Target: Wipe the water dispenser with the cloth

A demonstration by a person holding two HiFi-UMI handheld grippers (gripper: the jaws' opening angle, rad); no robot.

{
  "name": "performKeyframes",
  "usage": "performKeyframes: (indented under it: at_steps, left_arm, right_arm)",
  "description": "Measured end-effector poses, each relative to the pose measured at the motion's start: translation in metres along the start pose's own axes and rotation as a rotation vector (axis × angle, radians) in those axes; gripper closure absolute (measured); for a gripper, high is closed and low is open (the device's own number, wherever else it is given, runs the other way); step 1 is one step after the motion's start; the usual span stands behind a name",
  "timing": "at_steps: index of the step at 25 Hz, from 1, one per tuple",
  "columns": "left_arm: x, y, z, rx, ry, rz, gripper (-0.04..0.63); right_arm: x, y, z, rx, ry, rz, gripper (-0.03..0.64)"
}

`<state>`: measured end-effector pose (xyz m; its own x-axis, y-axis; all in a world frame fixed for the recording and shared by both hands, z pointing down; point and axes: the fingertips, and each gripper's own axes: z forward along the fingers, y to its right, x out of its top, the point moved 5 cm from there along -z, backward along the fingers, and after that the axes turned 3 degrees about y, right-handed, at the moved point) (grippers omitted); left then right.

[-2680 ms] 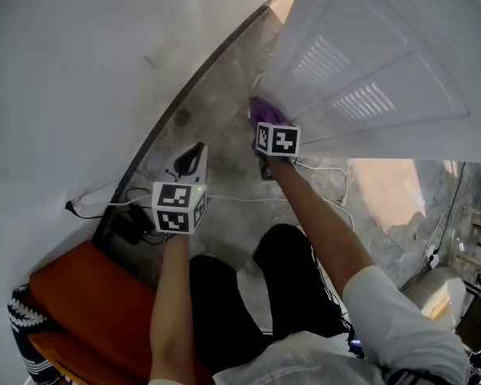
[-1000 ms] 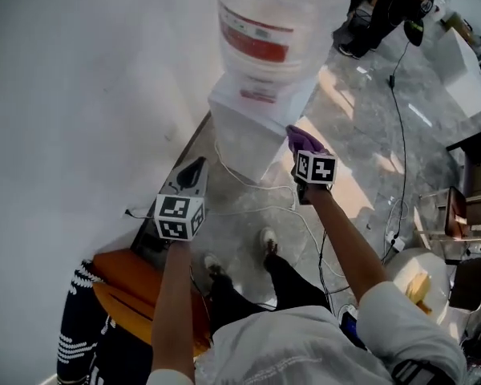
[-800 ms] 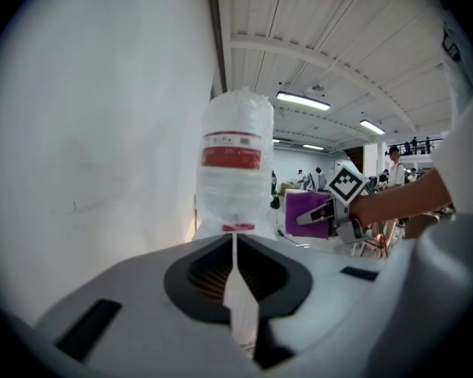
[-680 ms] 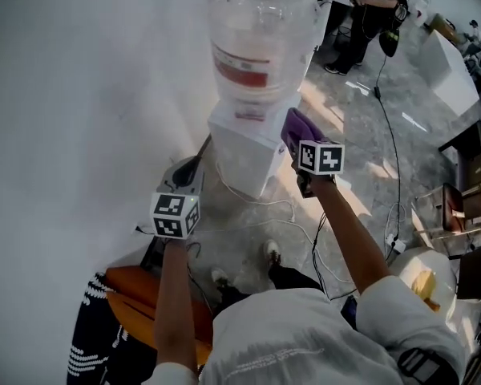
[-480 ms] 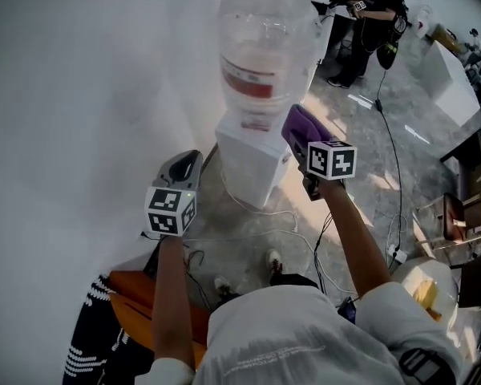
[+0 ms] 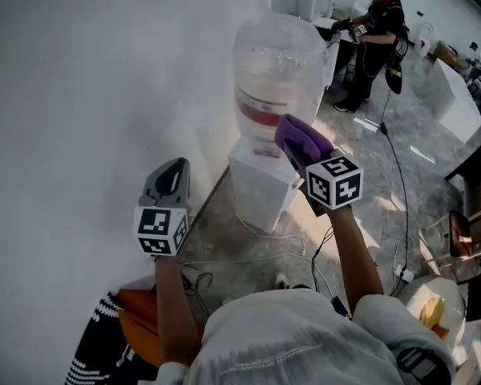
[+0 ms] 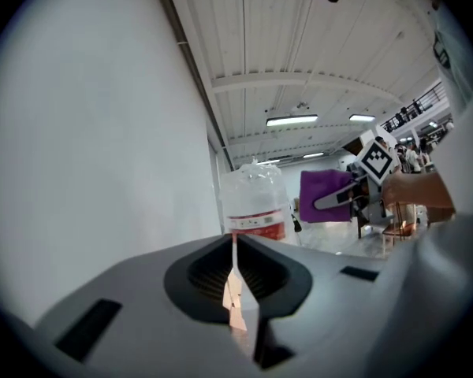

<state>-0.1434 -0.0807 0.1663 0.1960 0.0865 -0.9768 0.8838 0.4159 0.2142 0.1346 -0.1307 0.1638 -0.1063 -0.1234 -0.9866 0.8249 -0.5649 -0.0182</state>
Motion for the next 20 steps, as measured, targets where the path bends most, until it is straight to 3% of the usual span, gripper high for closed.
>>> performKeyframes:
  at_steps: [7, 20]
  left_arm:
    - [0.026, -0.010, 0.001, -0.039, 0.054, 0.056, 0.571]
    - [0.023, -0.014, 0.021, -0.107, 0.044, 0.062, 0.571]
  right_arm:
    - [0.029, -0.026, 0.010, 0.049, 0.059, -0.064, 0.554]
    - [0.038, -0.036, 0.029, 0.094, 0.060, -0.103, 0.555]
